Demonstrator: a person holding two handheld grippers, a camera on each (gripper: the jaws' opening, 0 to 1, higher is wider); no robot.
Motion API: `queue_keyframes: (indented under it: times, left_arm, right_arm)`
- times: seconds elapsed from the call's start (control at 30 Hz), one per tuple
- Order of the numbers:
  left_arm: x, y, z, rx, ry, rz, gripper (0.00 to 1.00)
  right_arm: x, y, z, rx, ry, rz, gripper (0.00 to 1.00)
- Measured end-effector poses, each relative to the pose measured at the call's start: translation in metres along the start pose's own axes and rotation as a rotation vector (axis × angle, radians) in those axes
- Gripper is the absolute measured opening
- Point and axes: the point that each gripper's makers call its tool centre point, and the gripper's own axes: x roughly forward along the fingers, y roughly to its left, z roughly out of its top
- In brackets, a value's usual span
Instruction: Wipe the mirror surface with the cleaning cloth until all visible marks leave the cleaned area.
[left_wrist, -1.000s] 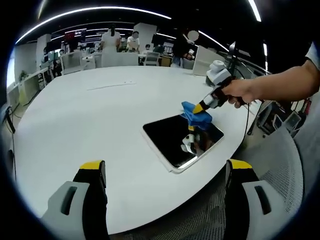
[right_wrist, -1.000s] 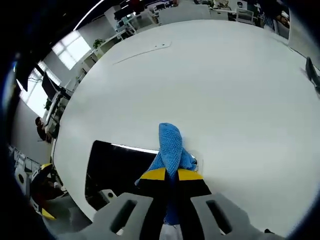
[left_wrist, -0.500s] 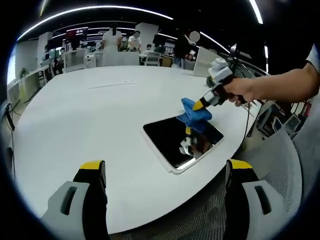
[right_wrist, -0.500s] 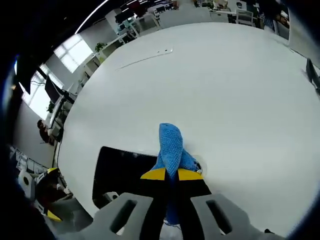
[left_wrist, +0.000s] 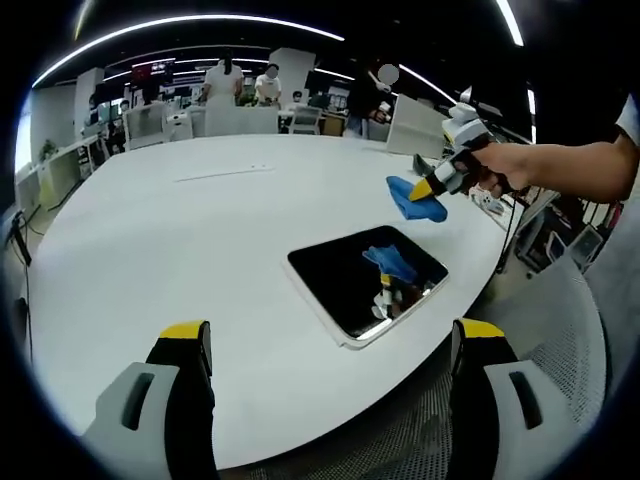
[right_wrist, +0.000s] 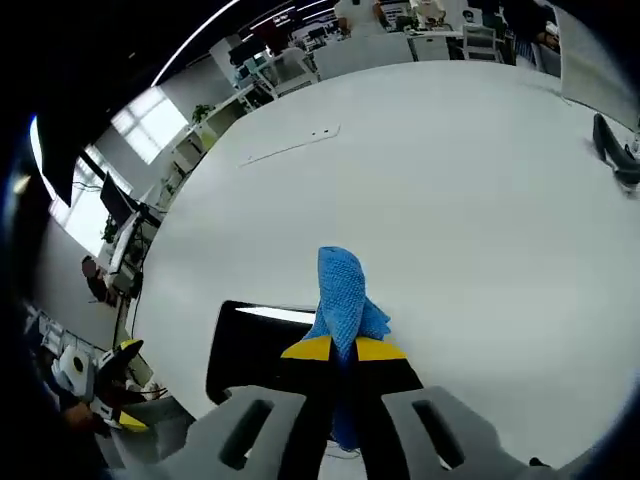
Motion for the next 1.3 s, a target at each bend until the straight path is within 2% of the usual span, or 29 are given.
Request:
queue_keyframes:
  times: [0.2, 0.4, 0.57, 0.9, 1.03, 1.3]
  left_arm:
    - [0.0, 0.0, -0.001, 0.004, 0.005, 0.001, 0.99]
    - [0.0, 0.0, 0.0, 0.005, 0.003, 0.004, 0.99]
    - [0.001, 0.002, -0.001, 0.001, 0.003, 0.008, 0.99]
    - [0.0, 0.001, 0.0, 0.001, 0.001, 0.006, 0.99]
    - [-0.001, 0.002, 0.001, 0.001, -0.01, 0.005, 0.99]
    - [-0.003, 0.005, 0.002, -0.003, -0.015, 0.024, 0.99]
  right_arm:
    - [-0.015, -0.023, -0.009, 0.013, -0.001, -0.03, 0.01]
    - [-0.02, -0.034, -0.017, 0.025, 0.006, -0.04, 0.01]
    - [-0.014, -0.038, -0.027, 0.026, 0.027, -0.045, 0.01]
    - [0.005, -0.071, -0.054, 0.077, 0.069, -0.087, 0.02]
    - [0.012, -0.078, -0.065, 0.044, 0.086, -0.104, 0.02]
    - [0.013, -0.077, -0.065, 0.0, 0.098, -0.1, 0.01]
